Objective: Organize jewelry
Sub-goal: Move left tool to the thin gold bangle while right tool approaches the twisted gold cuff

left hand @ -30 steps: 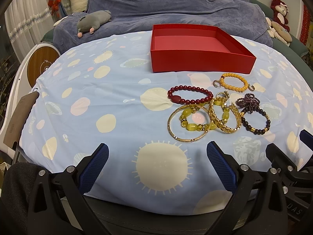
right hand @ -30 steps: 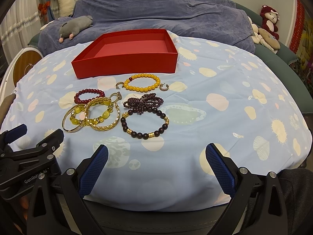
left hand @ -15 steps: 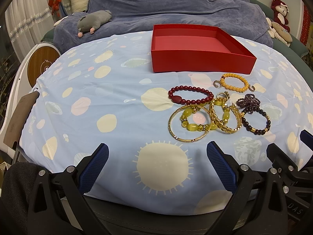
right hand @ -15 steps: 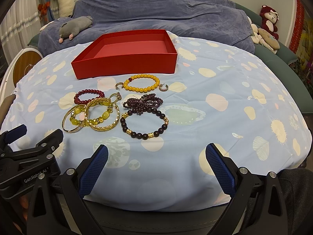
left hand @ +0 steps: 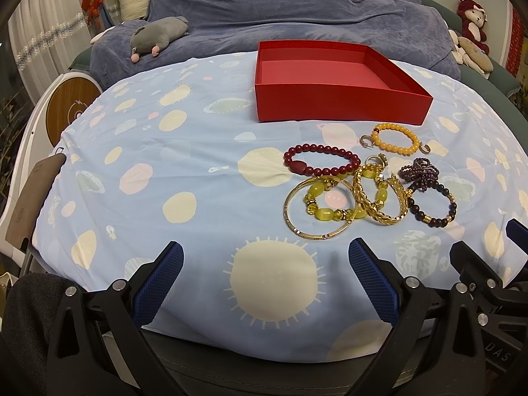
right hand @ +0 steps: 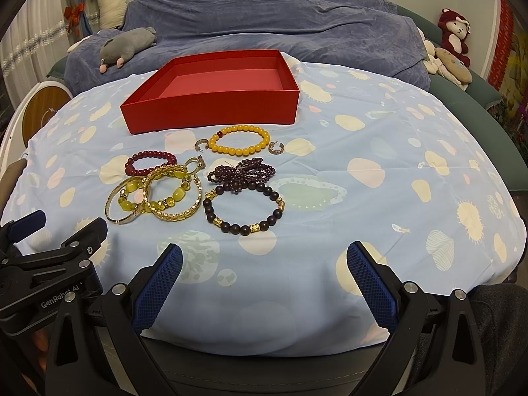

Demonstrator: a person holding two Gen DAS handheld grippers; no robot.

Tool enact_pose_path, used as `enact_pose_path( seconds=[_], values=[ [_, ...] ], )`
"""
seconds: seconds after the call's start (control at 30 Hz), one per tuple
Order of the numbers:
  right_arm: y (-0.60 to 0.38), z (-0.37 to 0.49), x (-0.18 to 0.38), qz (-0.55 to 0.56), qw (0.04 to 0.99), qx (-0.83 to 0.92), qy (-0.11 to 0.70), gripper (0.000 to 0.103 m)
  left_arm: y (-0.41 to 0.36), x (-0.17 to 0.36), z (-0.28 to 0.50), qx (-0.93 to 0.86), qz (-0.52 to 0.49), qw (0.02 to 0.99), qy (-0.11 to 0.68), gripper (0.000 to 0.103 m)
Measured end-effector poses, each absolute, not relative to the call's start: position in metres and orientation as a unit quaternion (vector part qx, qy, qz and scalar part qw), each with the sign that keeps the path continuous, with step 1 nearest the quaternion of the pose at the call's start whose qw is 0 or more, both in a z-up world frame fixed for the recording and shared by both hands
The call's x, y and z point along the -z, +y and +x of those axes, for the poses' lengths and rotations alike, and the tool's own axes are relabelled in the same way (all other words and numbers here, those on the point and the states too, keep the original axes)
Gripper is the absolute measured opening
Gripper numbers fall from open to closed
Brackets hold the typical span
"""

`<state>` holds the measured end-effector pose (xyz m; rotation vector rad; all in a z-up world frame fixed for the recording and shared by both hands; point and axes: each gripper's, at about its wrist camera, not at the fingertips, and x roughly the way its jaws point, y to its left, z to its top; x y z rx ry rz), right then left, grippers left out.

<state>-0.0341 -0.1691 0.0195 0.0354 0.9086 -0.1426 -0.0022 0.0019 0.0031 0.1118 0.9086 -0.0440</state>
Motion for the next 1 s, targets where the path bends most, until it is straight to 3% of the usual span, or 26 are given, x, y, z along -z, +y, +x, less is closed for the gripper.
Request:
enact_pose_path(
  seconds=[1.0],
  values=[
    [-0.201,-0.021,-0.014,0.085,0.887,0.096,0.444,0.096,0.013,0.001,0.027,0.053,0.006,0.877,0.477,0.095]
  ],
)
